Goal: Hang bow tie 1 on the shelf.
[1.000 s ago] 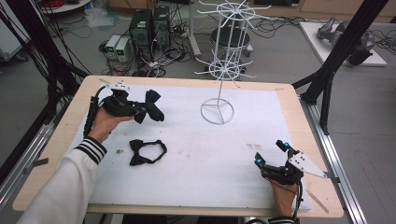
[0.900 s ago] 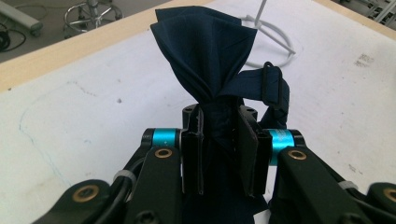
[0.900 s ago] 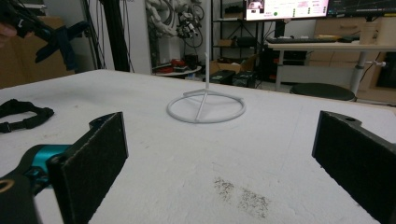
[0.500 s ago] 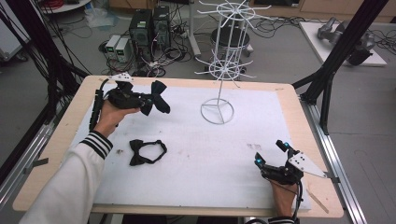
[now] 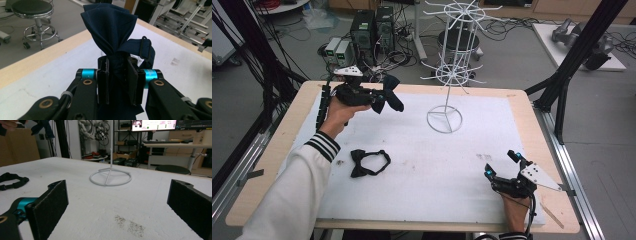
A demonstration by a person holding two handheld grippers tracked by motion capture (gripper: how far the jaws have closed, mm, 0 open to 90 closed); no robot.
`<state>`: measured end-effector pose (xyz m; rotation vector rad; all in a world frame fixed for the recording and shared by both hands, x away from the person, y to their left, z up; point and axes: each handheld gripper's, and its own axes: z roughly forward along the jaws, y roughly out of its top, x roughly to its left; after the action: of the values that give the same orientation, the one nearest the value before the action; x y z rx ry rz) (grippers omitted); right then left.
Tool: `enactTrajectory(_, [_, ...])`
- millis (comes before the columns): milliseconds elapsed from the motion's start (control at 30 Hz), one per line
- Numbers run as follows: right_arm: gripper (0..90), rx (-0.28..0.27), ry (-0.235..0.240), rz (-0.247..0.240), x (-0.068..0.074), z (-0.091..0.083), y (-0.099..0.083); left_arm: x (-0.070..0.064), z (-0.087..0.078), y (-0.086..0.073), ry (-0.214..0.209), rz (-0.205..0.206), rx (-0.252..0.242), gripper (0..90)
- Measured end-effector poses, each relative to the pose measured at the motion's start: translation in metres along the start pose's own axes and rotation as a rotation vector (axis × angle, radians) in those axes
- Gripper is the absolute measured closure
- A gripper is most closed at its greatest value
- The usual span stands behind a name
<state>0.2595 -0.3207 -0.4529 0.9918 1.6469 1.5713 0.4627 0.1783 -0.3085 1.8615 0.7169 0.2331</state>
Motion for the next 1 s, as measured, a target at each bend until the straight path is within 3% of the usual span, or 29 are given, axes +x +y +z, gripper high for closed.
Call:
enactTrajectory(100, [2.7, 0.000, -0.001, -0.004, -0.001, 0.000, 0.000, 0.001, 0.006, 0.005, -0.008, -0.007, -0.017, 73.2])
enactTrajectory(533, [2.7, -0.004, -0.001, -0.004, 0.000, 0.000, 0.000, -0.006, 0.021, 0.032, -0.027, 0.030, -0.029, 73.3])
enactTrajectory(1000, [2.7, -0.003, 0.001, -0.003, -0.001, 0.000, 0.000, -0.007, 0.035, 0.044, -0.027, 0.032, -0.034, 73.3])
